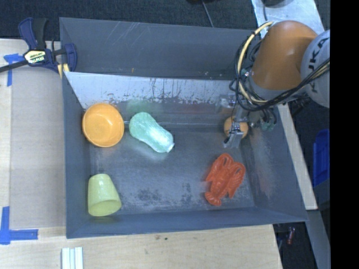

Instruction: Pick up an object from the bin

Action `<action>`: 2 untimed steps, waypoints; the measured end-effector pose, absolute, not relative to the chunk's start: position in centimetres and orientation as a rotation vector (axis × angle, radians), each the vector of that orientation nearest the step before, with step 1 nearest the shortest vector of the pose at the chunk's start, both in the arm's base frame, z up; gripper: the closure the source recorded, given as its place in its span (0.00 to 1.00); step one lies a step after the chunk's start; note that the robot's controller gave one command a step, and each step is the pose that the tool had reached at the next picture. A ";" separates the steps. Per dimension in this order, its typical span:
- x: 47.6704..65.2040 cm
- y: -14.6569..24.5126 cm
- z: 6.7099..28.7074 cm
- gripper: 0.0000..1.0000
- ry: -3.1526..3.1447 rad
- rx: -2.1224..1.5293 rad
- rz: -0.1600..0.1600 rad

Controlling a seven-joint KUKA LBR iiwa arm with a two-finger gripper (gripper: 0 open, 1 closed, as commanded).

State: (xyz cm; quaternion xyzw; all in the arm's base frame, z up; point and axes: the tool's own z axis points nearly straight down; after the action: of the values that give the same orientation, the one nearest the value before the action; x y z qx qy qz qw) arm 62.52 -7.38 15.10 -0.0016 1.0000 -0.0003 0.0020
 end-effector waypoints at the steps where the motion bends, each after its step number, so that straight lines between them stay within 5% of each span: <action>1: 62.5 -7.4 15.1 0.00 3.138 -0.005 -0.001; 2: 57.4 -9.7 17.6 1.00 3.084 -0.569 -0.003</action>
Offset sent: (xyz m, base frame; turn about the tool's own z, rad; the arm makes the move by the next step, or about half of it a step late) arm -0.0524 -0.0227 0.0248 -0.3637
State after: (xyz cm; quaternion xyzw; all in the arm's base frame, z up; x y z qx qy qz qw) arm 57.36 -9.72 17.64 -0.1815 0.9834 -0.0011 0.0030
